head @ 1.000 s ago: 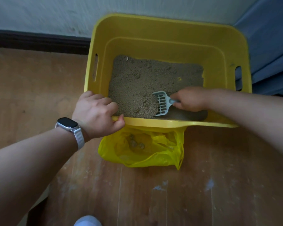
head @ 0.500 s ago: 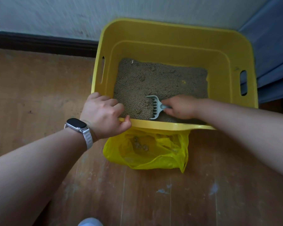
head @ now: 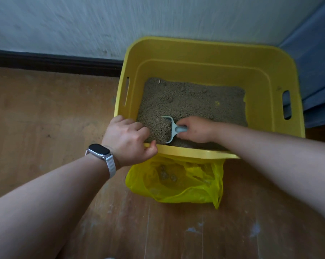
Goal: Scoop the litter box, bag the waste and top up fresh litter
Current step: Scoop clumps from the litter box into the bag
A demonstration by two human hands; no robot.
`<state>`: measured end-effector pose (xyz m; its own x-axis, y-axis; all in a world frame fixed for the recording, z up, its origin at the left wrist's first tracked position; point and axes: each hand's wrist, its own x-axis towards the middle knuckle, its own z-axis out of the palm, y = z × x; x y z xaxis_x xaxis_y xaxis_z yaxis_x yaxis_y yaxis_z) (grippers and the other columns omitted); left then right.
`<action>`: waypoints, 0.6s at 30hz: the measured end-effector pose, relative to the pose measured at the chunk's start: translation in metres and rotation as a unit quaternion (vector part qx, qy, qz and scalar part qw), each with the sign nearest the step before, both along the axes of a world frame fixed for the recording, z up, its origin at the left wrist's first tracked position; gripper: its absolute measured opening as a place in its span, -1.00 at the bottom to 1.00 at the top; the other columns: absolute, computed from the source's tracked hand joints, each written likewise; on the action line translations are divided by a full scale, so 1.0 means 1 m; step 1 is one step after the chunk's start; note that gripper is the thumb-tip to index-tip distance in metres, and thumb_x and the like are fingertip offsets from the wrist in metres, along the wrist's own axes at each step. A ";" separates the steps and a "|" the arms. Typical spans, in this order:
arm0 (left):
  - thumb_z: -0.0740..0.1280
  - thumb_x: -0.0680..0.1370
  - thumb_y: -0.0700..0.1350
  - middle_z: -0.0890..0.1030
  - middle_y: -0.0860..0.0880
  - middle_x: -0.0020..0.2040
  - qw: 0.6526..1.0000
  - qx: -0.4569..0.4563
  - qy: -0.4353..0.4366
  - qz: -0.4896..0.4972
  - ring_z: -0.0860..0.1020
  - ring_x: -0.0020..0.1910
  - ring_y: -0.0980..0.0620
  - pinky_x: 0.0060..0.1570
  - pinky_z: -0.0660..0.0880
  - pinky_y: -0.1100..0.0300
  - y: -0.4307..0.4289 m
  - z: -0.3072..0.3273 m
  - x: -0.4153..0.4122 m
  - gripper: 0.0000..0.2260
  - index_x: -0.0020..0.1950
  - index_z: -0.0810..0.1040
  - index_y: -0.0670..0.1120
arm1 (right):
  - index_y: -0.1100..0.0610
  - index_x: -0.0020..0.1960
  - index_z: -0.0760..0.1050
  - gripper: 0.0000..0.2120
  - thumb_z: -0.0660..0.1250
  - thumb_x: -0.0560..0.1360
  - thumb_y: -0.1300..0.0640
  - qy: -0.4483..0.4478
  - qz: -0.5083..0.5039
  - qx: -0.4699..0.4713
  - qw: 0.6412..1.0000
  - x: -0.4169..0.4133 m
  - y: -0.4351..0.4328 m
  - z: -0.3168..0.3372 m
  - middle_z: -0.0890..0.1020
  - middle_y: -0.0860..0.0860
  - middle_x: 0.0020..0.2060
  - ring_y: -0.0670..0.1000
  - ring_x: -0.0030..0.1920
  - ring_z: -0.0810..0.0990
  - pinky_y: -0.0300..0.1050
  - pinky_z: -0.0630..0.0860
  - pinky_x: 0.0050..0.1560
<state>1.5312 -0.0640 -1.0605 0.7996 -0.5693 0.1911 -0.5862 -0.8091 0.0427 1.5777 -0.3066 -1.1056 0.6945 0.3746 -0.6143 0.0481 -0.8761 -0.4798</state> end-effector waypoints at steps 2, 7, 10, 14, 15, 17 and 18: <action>0.31 0.37 0.12 0.46 -0.03 -0.50 1.000 0.007 0.004 0.006 0.47 -0.48 -0.10 -0.30 0.30 0.14 -0.001 0.002 0.000 -0.68 -0.44 0.48 -0.09 | -0.05 0.11 0.56 -0.81 0.36 0.52 -0.04 0.000 -0.020 0.013 1.000 0.000 0.001 0.003 0.55 -0.12 -0.24 -0.07 -0.24 0.50 -0.16 0.33 -0.31; 0.30 0.38 0.13 0.49 -0.02 -0.48 0.999 0.021 0.031 0.004 0.48 -0.47 -0.10 -0.30 0.32 0.14 -0.003 0.006 0.000 -0.68 -0.43 0.50 -0.08 | -0.06 0.10 0.61 -0.80 0.40 0.49 -0.06 0.011 -0.091 0.065 0.994 -0.006 0.006 0.007 0.60 -0.09 -0.26 -0.08 -0.29 0.51 -0.16 0.36 -0.29; 0.30 0.38 0.12 0.49 -0.01 -0.48 0.999 0.029 0.039 0.007 0.48 -0.47 -0.10 -0.31 0.32 0.13 -0.003 0.008 -0.001 -0.69 -0.43 0.49 -0.07 | -0.03 0.09 0.63 -0.81 0.41 0.50 -0.02 0.020 -0.111 0.099 0.989 -0.010 0.007 0.014 0.61 -0.08 -0.26 -0.08 -0.30 0.50 -0.15 0.38 -0.25; 0.31 0.38 0.12 0.47 0.00 -0.48 0.999 0.032 0.041 0.008 0.47 -0.47 -0.09 -0.32 0.30 0.14 -0.004 0.012 -0.001 -0.70 -0.43 0.47 -0.05 | 0.00 0.15 0.62 -0.78 0.41 0.51 0.02 0.021 -0.139 0.126 0.982 -0.014 -0.001 0.027 0.65 -0.05 -0.17 -0.10 -0.27 0.52 -0.14 0.42 -0.23; 0.32 0.38 0.12 0.47 0.00 -0.49 0.999 0.032 0.042 0.008 0.47 -0.47 -0.09 -0.33 0.30 0.15 -0.004 0.012 -0.001 -0.70 -0.43 0.47 -0.05 | 0.00 0.15 0.62 -0.78 0.41 0.51 0.03 0.018 -0.151 0.135 0.979 -0.016 -0.005 0.031 0.64 -0.05 -0.18 -0.10 -0.28 0.51 -0.15 0.41 -0.24; 0.33 0.38 0.12 0.47 0.00 -0.48 0.998 0.033 0.044 0.009 0.48 -0.47 -0.09 -0.32 0.30 0.15 -0.003 0.012 -0.002 -0.71 -0.43 0.48 -0.05 | 0.01 0.13 0.63 -0.80 0.40 0.52 0.03 0.010 -0.171 0.139 0.975 -0.017 -0.014 0.039 0.63 -0.04 -0.21 -0.11 -0.31 0.48 -0.16 0.38 -0.27; 0.33 0.39 0.12 0.47 0.00 -0.48 0.998 0.034 0.047 0.009 0.48 -0.47 -0.09 -0.32 0.30 0.14 -0.003 0.012 -0.002 -0.71 -0.42 0.49 -0.05 | 0.02 0.10 0.64 -0.82 0.40 0.52 0.03 0.004 -0.182 0.135 0.974 -0.018 -0.019 0.042 0.61 -0.03 -0.24 -0.10 -0.32 0.47 -0.16 0.36 -0.29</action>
